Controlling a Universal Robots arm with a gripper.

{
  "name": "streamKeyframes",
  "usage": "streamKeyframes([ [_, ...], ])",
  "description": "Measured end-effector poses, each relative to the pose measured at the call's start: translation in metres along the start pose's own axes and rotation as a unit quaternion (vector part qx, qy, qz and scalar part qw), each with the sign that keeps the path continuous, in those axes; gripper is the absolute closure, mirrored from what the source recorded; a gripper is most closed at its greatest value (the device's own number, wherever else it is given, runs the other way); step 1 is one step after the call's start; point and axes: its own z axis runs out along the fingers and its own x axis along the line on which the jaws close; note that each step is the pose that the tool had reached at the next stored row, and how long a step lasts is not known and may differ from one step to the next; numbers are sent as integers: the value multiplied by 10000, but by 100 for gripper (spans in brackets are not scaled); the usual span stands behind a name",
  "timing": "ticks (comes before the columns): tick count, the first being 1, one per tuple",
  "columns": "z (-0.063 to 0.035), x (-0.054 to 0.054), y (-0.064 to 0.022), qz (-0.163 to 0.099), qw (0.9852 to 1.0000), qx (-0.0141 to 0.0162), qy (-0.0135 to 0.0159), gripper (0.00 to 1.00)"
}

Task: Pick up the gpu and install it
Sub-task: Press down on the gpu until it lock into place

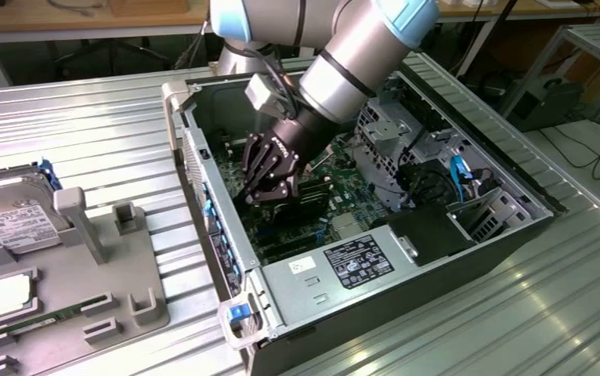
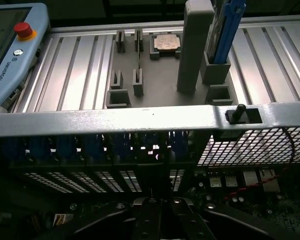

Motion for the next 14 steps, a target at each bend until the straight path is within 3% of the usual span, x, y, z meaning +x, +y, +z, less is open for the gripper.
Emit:
streamKeyframes([
  [9,79,-20,-51,2,10000,-2,5,89],
  [14,63,-21,-65,0,10000,1,-4,89],
])
